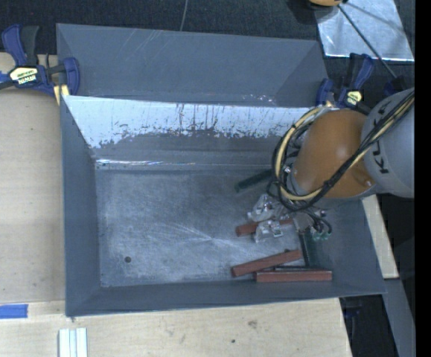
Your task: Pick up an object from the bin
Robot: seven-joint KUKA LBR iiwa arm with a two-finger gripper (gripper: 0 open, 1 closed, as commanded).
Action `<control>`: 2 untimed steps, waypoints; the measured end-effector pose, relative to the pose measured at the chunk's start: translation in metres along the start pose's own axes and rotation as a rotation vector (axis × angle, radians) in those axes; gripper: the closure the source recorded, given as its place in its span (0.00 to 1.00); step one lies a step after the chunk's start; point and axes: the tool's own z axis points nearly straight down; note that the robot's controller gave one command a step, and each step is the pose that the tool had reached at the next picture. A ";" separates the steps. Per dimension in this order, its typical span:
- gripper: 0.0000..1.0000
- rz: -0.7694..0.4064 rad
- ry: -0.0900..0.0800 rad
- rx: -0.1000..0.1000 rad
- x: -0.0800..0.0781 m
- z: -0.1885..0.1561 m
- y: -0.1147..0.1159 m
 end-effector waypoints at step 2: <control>1.00 -0.033 0.013 -0.003 -0.004 -0.137 -0.004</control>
Offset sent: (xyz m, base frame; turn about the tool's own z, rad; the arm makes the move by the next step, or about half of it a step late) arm 0.0000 0.0000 0.0000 0.0000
